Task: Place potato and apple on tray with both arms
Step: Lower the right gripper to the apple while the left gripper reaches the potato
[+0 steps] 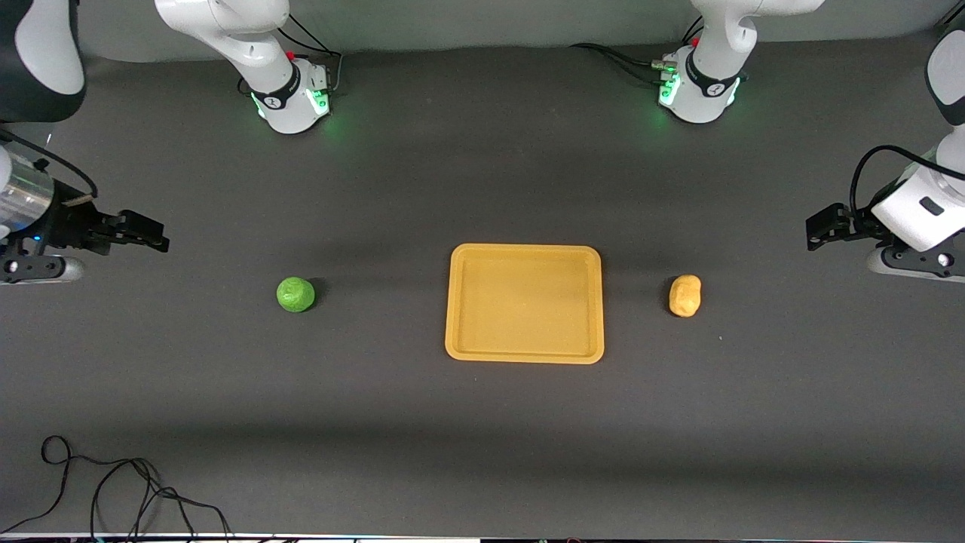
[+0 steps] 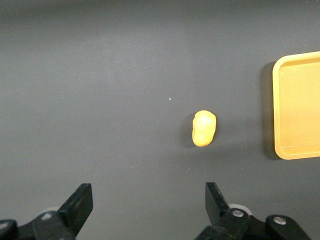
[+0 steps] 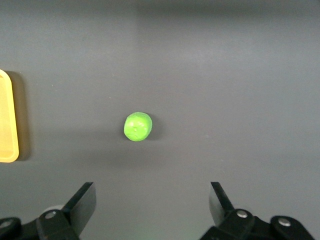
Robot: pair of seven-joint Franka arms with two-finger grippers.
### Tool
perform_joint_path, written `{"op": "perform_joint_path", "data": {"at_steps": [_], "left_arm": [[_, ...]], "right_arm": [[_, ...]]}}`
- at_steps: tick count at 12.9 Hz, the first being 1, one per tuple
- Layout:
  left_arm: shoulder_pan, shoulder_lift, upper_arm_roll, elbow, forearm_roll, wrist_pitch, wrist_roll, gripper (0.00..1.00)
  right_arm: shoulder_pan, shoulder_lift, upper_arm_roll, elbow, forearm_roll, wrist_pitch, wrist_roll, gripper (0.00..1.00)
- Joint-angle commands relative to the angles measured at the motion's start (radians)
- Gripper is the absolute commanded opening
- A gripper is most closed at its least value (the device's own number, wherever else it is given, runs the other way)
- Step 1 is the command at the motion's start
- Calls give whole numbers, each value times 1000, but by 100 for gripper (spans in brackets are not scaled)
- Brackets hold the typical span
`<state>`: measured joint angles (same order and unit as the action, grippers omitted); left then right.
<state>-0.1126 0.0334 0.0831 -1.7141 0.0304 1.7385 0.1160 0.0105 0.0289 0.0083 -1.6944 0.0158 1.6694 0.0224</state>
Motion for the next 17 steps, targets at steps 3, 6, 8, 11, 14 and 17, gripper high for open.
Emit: {"op": "perform_joint_path", "data": {"at_steps": [3,6,8,11,14,17], "left_arm": [[-2,10,3,16,-29,-2,-22,100],[-10,11,3,10,-32,-4,-29,100],[-18,17,1,-54,-29,42,-55,100],[-30,20,1,-217,-29,215,-55,100],[-62,106,0,-308,-32,390,-55,100],[-87,225,0,-352,-32,557,-55,100]], "right_arm": [[54,-237,-1,-302,1,118,79,100],[77,-271,-1,-341,1,115,77,100],[97,-257,1,-338,0,118,77,100],[100,-233,2,-334,-3,121,76,100],[101,-187,7,-327,-5,156,76,100],[126,-110,9,-359,-2,243,79,100]]}}
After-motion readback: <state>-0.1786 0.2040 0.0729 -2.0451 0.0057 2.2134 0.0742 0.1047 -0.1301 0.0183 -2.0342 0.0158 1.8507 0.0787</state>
